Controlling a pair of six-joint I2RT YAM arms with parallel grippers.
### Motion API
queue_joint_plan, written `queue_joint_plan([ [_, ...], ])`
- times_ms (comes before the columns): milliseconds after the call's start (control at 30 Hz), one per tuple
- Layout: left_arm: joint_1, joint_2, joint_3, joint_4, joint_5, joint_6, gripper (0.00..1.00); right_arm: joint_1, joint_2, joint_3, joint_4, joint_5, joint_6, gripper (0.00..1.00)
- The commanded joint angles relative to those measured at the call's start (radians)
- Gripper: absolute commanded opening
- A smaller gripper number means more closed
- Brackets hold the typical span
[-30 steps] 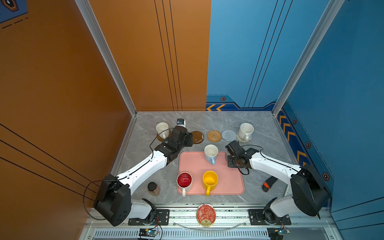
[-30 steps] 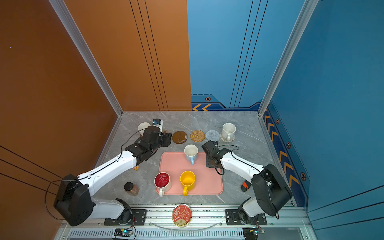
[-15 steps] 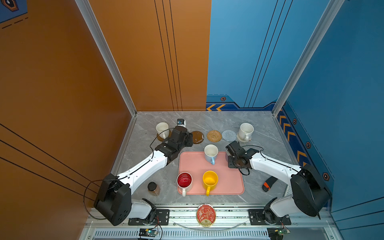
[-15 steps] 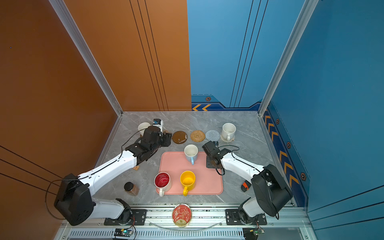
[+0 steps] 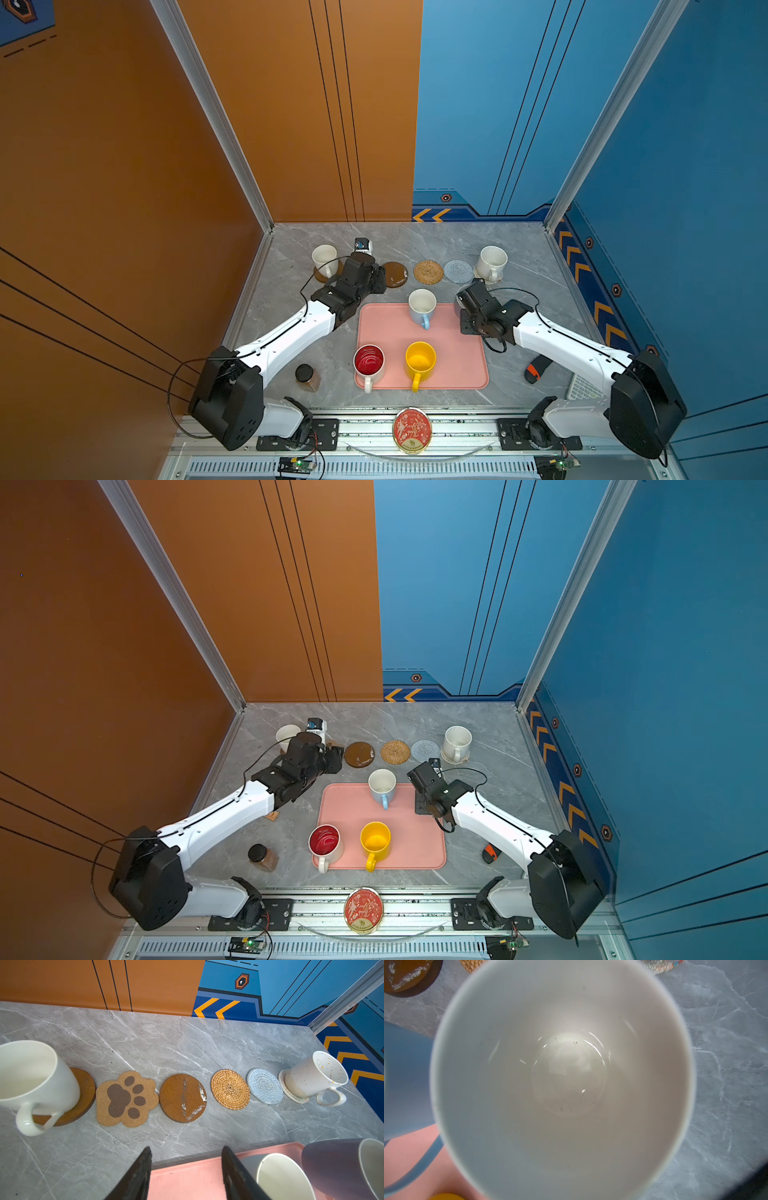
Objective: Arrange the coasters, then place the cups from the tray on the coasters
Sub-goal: 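Lift the lavender mug with the right gripper toward the blue woven coaster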
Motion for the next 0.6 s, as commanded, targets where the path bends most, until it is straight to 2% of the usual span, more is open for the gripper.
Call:
queue_joint_plan([
  [0,0.002,-0.002,0.0,-0.008,0.013,0.012,0.55,0.004,-0.025,0.055,0.007,0.045,-0.022,0.0],
  [300,0.004,-0.014,-0.005,-0.014,0.005,0.015,0.55,-0.057,0.05,0.18,0.013,-0.02,-0.103,0.0],
  [567,0.009,-0.023,-0.011,-0.02,-0.006,0.016,0.55,-0.11,0.179,0.312,0.029,-0.057,-0.179,0.0],
])
